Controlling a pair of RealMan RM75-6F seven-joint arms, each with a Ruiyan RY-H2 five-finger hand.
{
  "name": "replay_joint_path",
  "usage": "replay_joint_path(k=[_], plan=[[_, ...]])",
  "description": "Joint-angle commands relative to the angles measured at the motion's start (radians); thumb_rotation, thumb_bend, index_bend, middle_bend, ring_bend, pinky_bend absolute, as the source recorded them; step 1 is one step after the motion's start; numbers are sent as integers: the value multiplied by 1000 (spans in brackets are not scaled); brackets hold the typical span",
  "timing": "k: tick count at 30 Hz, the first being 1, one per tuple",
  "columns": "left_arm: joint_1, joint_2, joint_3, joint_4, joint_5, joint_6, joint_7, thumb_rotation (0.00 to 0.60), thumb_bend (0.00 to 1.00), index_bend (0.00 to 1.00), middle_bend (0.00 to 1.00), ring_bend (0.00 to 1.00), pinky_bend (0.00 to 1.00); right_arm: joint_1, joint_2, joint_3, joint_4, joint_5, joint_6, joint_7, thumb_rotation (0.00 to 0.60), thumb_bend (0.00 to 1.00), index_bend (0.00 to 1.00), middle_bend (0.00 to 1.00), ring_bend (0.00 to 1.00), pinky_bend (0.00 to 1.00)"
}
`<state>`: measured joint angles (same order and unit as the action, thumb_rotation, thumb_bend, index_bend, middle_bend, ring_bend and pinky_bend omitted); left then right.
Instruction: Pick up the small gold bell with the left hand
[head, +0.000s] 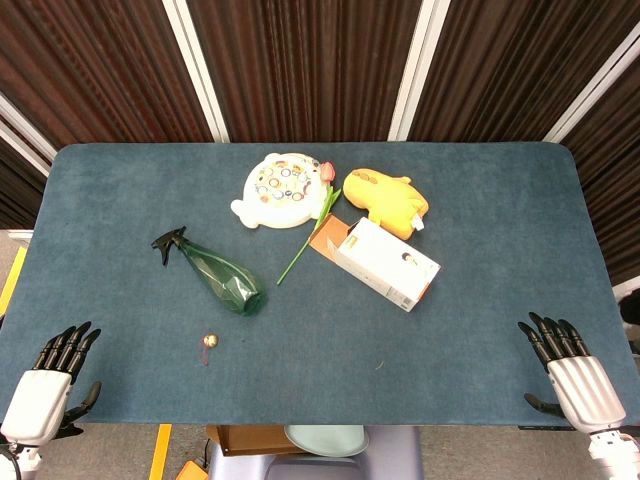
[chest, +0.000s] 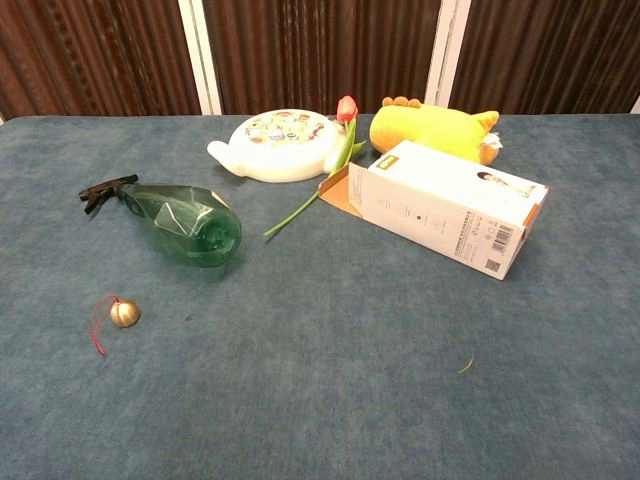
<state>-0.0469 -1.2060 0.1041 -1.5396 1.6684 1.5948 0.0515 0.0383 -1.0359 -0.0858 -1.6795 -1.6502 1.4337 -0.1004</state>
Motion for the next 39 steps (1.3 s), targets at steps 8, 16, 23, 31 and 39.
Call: replay_joint_path(k=[8,16,23,31,39], plan=[[-40,-197,-41,125,120,69,-210,600,424,130,431,488,790,-2,-11,-6,2,-7,-5,-12,600,236,0,0,0,0],[-178,-397,-99,237,33,-189,-191,600,438,396,1000,1000,1000,15,-19,-3,-1,-7,-33,-18,600,236,0,0,0,0],[-227,-473,-150,271,-69,-297,-83,600,430,408,1000,1000,1000,25,-21,1,-1,4,-53,-20,600,236,0,0,0,0],[-254,-526,-165,333,-98,-308,-31,600,422,414,1000,1000,1000,21,-22,1,-1,6,-44,-29,600,236,0,0,0,0],[-257,-540,-156,361,-109,-297,6,600,419,461,1000,1000,1000,22,-21,2,-1,9,-45,-22,600,236,0,0,0,0]])
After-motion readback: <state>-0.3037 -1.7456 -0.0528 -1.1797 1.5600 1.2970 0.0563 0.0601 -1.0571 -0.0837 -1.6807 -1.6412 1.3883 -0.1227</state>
